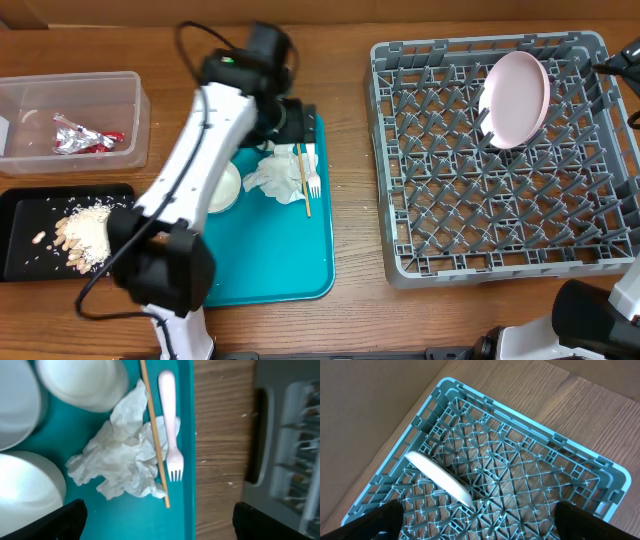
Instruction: Sort waste into correct bins and load items into the dishwasher rack
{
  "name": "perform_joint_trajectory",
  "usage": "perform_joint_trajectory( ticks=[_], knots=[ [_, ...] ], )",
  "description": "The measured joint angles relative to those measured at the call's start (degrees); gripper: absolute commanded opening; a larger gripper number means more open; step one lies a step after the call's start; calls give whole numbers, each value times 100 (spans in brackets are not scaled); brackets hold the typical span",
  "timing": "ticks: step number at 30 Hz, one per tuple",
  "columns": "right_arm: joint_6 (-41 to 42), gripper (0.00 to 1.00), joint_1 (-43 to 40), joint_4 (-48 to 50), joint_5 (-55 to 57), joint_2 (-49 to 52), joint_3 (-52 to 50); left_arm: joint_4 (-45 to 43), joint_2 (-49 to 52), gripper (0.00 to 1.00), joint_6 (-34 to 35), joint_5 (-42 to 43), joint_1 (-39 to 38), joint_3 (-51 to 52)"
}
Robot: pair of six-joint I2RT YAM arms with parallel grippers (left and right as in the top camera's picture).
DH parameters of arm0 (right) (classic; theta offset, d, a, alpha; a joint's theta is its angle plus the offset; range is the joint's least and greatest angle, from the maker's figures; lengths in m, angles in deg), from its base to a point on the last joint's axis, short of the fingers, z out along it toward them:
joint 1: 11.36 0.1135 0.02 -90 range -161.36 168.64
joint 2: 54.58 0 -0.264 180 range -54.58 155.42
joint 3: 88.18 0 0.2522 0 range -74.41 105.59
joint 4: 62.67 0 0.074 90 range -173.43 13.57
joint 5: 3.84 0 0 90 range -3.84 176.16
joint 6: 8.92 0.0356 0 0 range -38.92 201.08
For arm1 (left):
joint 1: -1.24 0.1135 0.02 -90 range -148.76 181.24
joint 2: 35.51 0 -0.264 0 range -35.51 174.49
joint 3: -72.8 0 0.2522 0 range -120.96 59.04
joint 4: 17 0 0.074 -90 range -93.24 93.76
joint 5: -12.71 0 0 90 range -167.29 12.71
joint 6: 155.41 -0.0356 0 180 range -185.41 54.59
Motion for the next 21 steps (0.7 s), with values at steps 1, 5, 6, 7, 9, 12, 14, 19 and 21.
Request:
perform_joint_trajectory(
  ticks=[1,5,6,7,9,12,14,19,21],
  knots=[
    [-2,100,2,0,0,0,0,2,96,93,15,-87,-48,9],
    [-4,100,2,4,0,0,0,26,437,92,20,-345,-52,15],
    [-2,100,0,7,0,0,0,39,514,93,20,-420,-22,15],
    [-2,100,2,4,2,0,0,50,573,94,20,-474,9,15],
    [-2,100,0,2,0,0,0,68,660,98,7,-557,57,15],
    [-2,100,0,4,0,0,0,98,710,98,-24,-634,120,17],
    [0,100,2,2,2,0,0,125,717,97,-35,-667,146,17],
    [-4,100,2,7,2,0,0,85,717,96,-52,-750,151,96],
    [0,100,0,4,0,0,0,48,717,97,-101,-776,151,192]
  ],
)
